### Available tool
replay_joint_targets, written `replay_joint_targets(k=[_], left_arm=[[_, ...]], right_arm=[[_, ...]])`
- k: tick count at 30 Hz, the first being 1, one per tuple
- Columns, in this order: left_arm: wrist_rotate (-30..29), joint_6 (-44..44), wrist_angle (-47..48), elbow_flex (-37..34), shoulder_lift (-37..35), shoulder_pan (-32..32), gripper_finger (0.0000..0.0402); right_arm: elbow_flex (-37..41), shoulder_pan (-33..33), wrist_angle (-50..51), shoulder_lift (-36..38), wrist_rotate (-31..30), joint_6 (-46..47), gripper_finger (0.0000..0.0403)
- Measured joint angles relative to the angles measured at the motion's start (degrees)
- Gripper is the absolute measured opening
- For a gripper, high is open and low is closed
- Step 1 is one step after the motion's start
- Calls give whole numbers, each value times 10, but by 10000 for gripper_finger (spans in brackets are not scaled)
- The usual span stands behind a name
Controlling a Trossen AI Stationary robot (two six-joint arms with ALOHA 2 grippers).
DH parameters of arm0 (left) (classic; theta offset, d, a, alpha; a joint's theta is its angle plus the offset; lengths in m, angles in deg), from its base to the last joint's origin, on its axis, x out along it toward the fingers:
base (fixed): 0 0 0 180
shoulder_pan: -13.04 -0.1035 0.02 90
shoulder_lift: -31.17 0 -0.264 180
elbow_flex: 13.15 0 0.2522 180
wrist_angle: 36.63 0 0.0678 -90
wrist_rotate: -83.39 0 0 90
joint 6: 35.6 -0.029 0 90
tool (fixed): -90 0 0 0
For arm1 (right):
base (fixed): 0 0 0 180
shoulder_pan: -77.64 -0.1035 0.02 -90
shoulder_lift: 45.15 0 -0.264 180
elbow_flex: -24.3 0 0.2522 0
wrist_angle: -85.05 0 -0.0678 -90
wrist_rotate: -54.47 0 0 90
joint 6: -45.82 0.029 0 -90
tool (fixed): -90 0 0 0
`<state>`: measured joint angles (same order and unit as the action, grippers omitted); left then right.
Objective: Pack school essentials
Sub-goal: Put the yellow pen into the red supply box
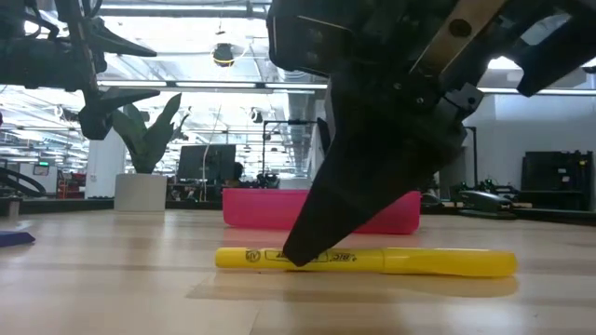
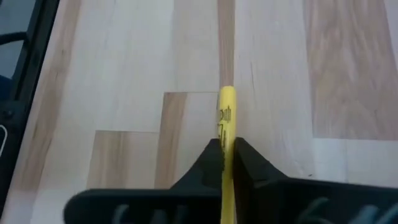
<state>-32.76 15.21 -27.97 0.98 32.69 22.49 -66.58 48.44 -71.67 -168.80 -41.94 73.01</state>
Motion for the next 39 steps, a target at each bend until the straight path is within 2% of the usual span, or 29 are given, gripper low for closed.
replay_joint_targets(k=[4, 13, 23, 27, 32, 36, 39], left_arm=[[0, 0, 0, 0, 0, 0, 238], [0, 0, 0, 0, 0, 0, 238], [0, 0, 0, 0, 0, 0, 238], [0, 0, 0, 0, 0, 0, 238], [1, 0, 0, 0, 0, 0, 238], [1, 0, 0, 0, 0, 0, 238], [0, 2, 0, 0, 0, 0, 238]], right_arm=[[1, -2, 0, 3, -6, 11, 27], [6, 6, 22, 40, -1, 10, 1], [4, 24, 35, 95, -4, 9, 11], [2, -9, 53, 133, -10, 30, 42], [5, -61, 58, 130, -92, 46, 109], [44, -85, 69, 125, -118, 96, 172], [81, -97, 41, 131, -130, 129, 212]])
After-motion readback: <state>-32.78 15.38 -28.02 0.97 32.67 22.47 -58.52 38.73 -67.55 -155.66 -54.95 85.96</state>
